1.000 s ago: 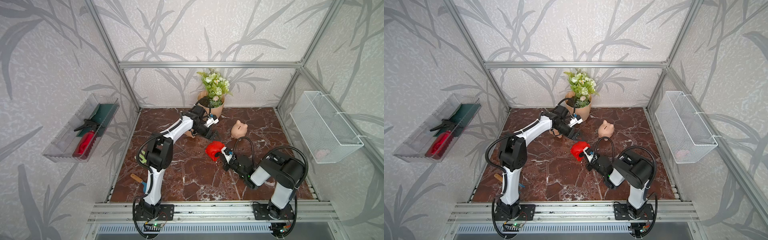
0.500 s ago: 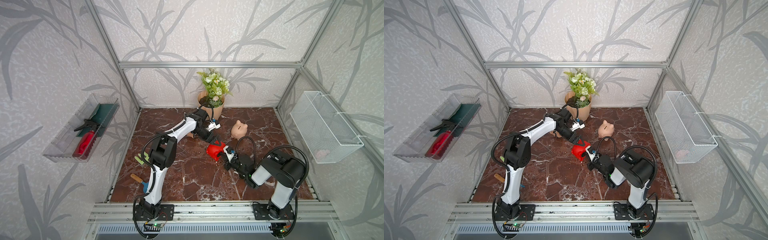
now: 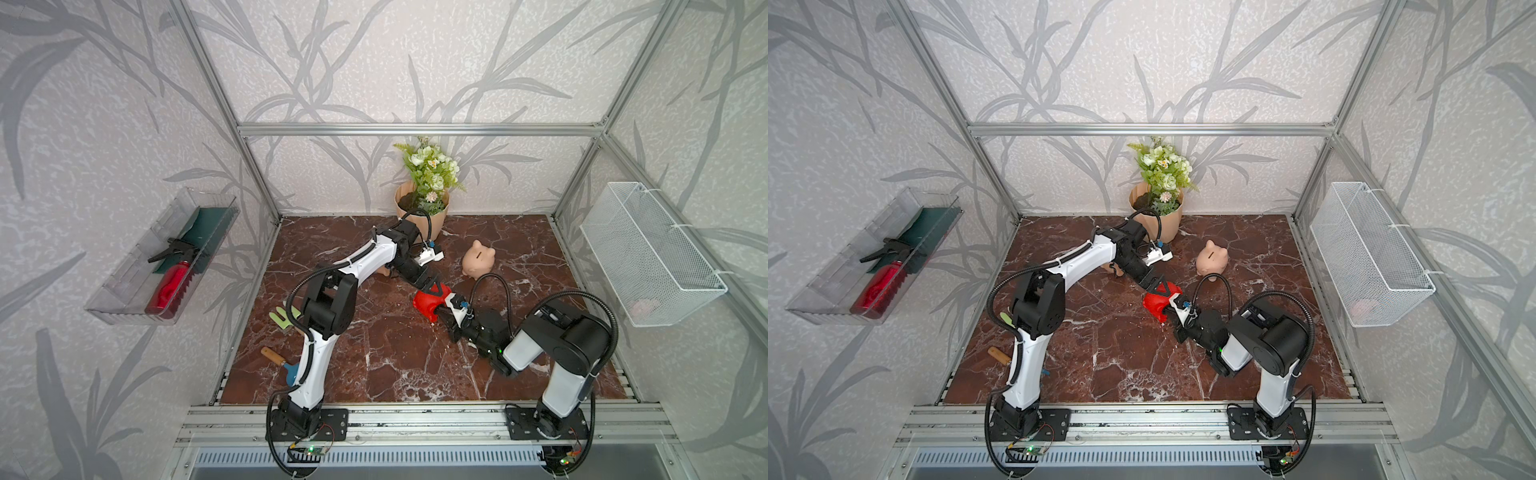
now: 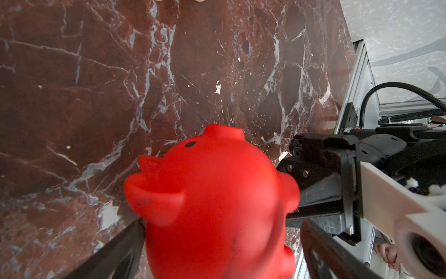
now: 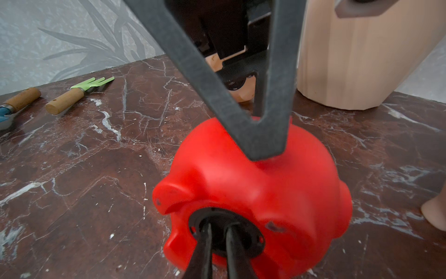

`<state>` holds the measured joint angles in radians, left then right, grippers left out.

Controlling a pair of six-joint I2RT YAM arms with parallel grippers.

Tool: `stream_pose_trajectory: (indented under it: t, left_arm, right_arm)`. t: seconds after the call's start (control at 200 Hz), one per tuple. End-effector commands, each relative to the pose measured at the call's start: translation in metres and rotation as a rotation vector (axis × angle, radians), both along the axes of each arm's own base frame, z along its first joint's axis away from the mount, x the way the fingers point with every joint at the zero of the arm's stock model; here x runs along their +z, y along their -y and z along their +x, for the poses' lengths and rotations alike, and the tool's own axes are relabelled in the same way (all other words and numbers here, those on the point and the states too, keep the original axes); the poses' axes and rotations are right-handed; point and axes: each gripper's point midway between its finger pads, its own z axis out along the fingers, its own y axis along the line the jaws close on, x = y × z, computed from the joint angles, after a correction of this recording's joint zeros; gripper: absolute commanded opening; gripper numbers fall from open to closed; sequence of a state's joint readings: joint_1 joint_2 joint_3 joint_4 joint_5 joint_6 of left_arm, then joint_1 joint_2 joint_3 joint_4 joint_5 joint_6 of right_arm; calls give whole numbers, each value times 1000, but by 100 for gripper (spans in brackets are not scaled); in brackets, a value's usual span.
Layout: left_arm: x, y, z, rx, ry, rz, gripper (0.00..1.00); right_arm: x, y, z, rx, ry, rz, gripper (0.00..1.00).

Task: Close piggy banks
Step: Hold the piggy bank at the center of the board.

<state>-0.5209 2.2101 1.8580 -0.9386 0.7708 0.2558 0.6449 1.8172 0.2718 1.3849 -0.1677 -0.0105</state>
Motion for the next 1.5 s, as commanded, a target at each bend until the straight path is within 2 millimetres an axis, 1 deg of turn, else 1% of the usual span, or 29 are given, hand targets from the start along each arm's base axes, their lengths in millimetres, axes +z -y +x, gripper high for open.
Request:
stream_pose_trajectory:
  t: [0.0,0.15,0.305,0.465,0.625,0.735,0.89,1.035,1.26,1.494]
  left_arm:
    - [-8,1,-17,-68,-32,27,99]
    - [-11,1,-20,-81,-41,29,99]
    - [-7,3,-23,-79,-57,10,98]
    - [-6,3,-27,-78,-70,-1,97]
    - [-4,4,-31,-72,-82,-19,97]
    - [-4,4,-32,-68,-87,-22,96]
    - [-5,4,-35,-65,-92,-27,96]
    - [-8,4,-37,-64,-102,-26,95]
    - [-7,5,-41,-62,-105,-41,93]
    - [-10,4,-45,-64,-115,-39,92]
  right_arm:
    - [4,0,2,3,16,12,16]
    - [4,2,4,-6,19,9,16]
    - [5,3,7,-23,16,14,16]
    - [13,1,10,-36,4,58,12]
    - [15,-2,17,-53,-25,99,8]
    - [18,-8,16,-31,-38,124,7]
    - [20,-9,18,-38,-51,147,4]
    - [21,-5,21,-74,-80,180,0]
    - [24,2,26,-137,-150,266,0]
    - [21,6,26,-161,-222,326,0]
